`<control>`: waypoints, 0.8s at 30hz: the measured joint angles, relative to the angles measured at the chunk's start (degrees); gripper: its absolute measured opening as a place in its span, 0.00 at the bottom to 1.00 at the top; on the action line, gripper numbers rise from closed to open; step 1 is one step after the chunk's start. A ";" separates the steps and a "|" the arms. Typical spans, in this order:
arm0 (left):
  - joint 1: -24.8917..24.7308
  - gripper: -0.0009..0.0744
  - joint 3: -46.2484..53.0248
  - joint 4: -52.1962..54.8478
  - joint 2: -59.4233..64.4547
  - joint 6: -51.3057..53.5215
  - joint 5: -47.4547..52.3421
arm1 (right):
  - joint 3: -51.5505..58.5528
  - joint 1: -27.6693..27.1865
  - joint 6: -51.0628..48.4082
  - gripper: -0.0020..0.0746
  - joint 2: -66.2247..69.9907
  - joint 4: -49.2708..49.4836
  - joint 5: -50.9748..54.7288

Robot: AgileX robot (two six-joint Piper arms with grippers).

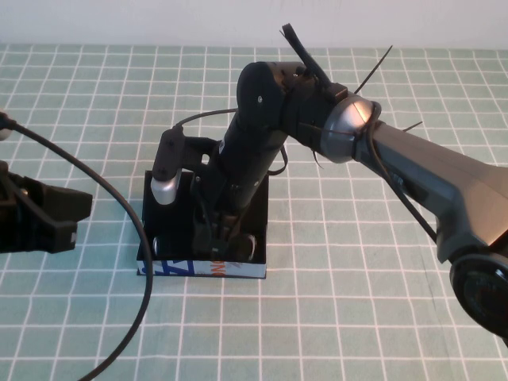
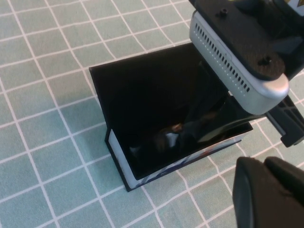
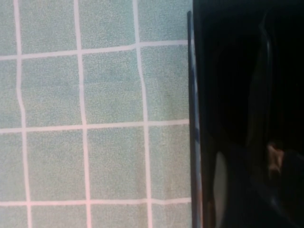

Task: Return glasses to glasses case
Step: Place the glasses in the glasses case

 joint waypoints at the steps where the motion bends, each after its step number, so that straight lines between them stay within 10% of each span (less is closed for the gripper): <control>1: 0.00 0.01 0.00 0.00 0.00 0.00 0.00 | 0.00 0.00 0.00 0.28 0.00 0.00 0.00; 10: 0.00 0.01 0.22 0.00 0.00 0.81 0.49 | -1.38 -0.24 0.00 0.28 0.00 0.00 -0.33; 24: -6.20 0.01 6.08 -2.71 7.91 12.69 -4.67 | -8.54 -7.90 18.13 0.02 -4.29 2.70 -3.62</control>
